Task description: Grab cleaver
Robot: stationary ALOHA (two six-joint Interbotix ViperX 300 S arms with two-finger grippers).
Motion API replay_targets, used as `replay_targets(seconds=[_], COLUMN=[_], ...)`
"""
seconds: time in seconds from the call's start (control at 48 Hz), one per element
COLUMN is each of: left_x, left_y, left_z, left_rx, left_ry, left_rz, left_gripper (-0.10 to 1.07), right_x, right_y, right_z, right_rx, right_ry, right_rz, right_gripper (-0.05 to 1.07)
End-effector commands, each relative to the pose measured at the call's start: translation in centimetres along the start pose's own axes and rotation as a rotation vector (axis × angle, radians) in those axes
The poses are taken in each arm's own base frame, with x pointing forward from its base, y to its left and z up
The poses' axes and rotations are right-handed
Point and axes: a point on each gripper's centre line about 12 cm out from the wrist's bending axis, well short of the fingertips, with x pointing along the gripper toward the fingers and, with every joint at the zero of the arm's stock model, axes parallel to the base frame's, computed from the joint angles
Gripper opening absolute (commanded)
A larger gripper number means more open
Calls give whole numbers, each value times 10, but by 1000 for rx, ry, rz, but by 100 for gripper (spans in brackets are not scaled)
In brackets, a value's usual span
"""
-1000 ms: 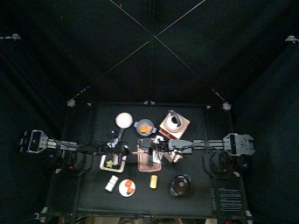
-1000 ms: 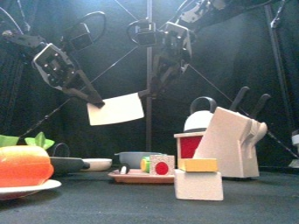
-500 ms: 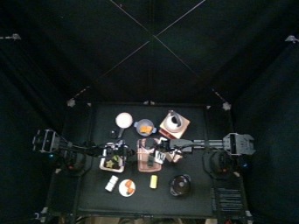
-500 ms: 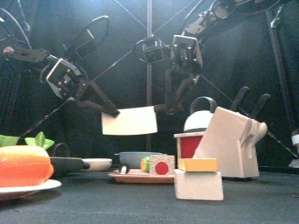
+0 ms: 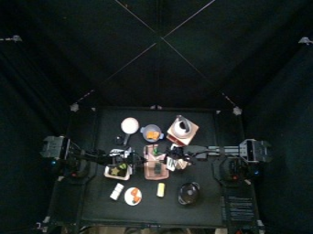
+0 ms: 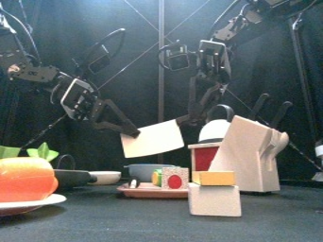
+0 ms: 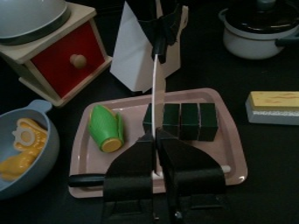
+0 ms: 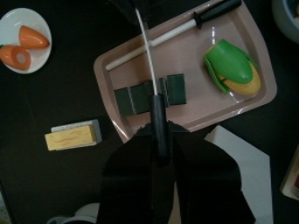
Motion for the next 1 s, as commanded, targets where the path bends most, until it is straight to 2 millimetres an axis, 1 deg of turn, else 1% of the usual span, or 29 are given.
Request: replay_targets(seconds=[0.0, 0.188, 0.292, 0.479, 0.75, 0.854, 0.979], left_x=[5, 5, 4, 0, -7, -16, -32], left_y=[3, 5, 6, 9, 7, 7, 6], left_z=[17, 17, 15, 11, 9, 15, 21], left_rx=[-7, -15, -21, -32, -22, -16, -33], left_ry=[-60, -62, -57, -46, -66, -137, -236], left_rz=[13, 21, 28, 39, 32, 31, 0], left_gripper=[48, 72, 79, 80, 80, 79, 80], right_x=[-15, -15, -18, -25, -34, -35, -36], right_y=[4, 4, 5, 4, 3, 3, 2], right_z=[11, 10, 10, 8, 3, 0, -1], right_rx=[3, 1, 2, 3, -7, -10, -9], right_ry=[-67, -67, -72, -89, -127, -132, -132], right_rz=[18, 17, 21, 23, 26, 26, 25], right_gripper=[36, 36, 35, 35, 35, 35, 35])
